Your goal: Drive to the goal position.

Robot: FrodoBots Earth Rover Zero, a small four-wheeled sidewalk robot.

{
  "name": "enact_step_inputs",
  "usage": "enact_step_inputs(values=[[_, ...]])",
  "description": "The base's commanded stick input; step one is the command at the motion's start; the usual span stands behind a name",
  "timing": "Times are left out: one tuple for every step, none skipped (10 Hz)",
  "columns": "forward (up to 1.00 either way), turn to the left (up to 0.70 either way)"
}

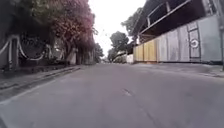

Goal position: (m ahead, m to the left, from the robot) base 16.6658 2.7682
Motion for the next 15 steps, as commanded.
enact_step_inputs(values=[[1.00,0.00],[1.00,0.00],[1.00,0.00],[1.00,0.00],[1.00,0.00],[1.00,0.00],[1.00,0.00],[1.00,0.00],[1.00,0.00],[1.00,0.00],[1.00,0.00],[1.00,0.00],[1.00,0.00],[1.00,0.00],[1.00,0.00]])
